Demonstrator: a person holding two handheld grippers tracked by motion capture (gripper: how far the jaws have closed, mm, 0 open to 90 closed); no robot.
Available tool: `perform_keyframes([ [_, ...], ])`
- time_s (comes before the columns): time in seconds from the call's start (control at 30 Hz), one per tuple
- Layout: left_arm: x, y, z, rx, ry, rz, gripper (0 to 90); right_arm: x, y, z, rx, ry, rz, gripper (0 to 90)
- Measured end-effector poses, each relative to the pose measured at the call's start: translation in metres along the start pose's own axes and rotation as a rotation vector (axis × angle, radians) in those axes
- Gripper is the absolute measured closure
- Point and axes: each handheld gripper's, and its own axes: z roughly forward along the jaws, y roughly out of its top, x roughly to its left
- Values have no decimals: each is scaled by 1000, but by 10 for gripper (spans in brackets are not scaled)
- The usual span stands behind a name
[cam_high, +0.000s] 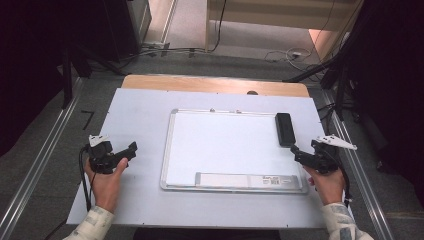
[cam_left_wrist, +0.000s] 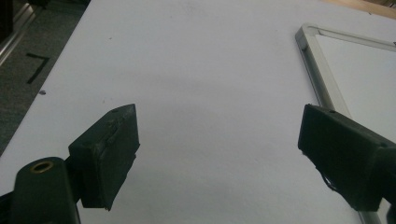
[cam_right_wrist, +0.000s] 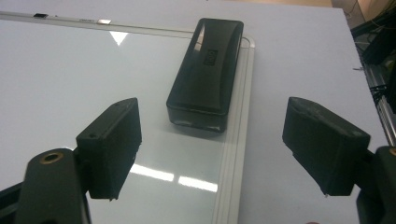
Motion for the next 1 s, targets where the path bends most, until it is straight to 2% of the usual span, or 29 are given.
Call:
perform_keyframes([
  [0.2,5,1,0,-3,9,-7,128,-14,-8,-9,4,-25,30,183],
  [0.43,11,3,-3,-16,20,-21,128,-25,-16,-17,7,-59,43,188],
  [0.63,19,3,-4,-11,34,-18,128,-33,-24,-24,14,-85,55,188],
  [0.8,21,2,-5,-9,36,-3,127,-40,-31,-31,16,-103,69,187],
  [0.9,22,1,-4,-4,42,-7,127,-43,-35,-34,17,-110,72,184],
  [1.0,20,-2,0,14,42,-4,127,-45,-38,-34,19,-116,82,180],
])
